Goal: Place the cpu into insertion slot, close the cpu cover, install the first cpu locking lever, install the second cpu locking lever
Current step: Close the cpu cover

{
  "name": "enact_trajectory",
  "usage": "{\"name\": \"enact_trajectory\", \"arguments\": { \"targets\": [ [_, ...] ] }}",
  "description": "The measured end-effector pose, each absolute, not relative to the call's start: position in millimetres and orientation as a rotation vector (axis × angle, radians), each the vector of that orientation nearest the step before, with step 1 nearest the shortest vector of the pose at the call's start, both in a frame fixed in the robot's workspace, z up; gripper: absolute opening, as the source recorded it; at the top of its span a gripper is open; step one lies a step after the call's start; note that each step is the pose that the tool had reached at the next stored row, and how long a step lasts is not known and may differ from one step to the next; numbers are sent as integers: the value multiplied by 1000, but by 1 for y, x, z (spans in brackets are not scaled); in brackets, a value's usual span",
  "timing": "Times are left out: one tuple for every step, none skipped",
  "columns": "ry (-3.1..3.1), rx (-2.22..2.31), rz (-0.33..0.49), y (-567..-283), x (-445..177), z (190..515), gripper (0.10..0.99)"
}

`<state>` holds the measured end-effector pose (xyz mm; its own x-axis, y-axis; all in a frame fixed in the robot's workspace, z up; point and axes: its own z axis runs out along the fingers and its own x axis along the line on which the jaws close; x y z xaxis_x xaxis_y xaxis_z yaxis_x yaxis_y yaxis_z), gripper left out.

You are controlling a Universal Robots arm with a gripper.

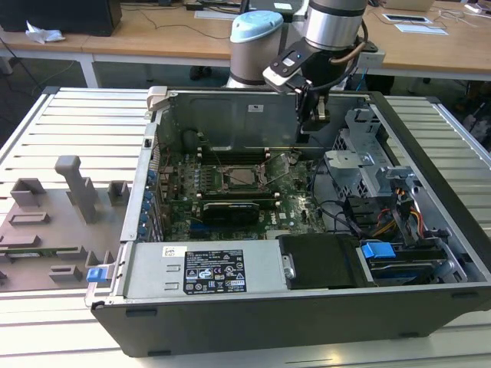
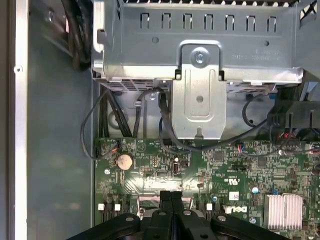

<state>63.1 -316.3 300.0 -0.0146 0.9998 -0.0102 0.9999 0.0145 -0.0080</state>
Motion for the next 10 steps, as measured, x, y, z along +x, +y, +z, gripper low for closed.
{"name": "enact_trajectory", "arguments": {
  "targets": [
    [2236, 2204, -20, -316, 65, 300, 106],
    [2236, 2204, -20, -316, 66, 300, 106],
    [2236, 2204, -20, -316, 67, 300, 106],
    [2237, 2204, -20, -316, 67, 299, 106],
    [2236, 2204, -21, -316, 67, 298, 106],
    [2236, 2204, -21, -316, 67, 298, 106],
    [2237, 2204, -21, -316, 67, 296, 106],
    [2237, 2204, -21, -316, 68, 295, 106],
    [2237, 2204, -21, -316, 68, 294, 106],
    [2237, 2204, -21, -316, 68, 294, 106]
  ]
}}
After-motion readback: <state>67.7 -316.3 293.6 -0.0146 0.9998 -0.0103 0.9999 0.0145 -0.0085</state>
